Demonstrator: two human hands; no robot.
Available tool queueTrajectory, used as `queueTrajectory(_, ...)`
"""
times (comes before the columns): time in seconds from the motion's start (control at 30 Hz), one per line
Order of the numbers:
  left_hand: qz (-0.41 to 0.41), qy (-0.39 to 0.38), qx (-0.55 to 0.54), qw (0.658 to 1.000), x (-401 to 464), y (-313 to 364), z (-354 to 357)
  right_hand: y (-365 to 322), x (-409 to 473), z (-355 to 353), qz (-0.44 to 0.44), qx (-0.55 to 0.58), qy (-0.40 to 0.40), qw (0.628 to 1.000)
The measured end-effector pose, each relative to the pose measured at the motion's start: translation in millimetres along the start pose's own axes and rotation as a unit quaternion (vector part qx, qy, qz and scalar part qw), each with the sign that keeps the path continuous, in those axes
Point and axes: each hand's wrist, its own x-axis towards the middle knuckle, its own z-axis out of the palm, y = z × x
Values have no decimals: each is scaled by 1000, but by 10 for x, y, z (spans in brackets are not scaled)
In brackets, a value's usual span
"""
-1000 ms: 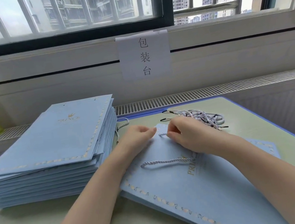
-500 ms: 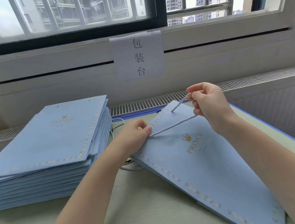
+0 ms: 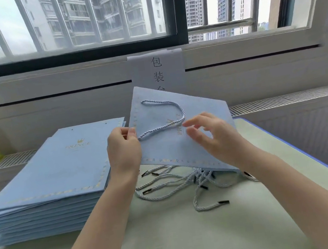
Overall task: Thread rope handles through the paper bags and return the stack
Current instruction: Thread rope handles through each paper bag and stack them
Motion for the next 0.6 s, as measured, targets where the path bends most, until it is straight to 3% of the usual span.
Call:
queueTrajectory(0.07, 6, 31, -22, 999, -2, 5, -2, -27, -40, 69, -58, -132, -82, 986)
queueTrajectory(0.13, -1, 56, -51, 997, -10, 11, -10, 17, -68, 129, -91, -251, -108, 957)
queueTrajectory(0.27, -54, 79, -153, 984, 4, 43, -55, 204, -26, 139, -85, -347, 64, 932)
queueTrajectory(0.37, -113, 23, -271, 956, 11, 97, -77, 228, 10, 0, -107, -338, 208, 911)
queueTrajectory(0.5, -138, -78, -445, 881, 9, 110, -82, 111, 1, -145, -148, -328, 294, 886)
queueTrajectory(0.6, -117, -87, -452, 880, 5, 79, -50, -23, -13, -282, -162, -311, 371, 860)
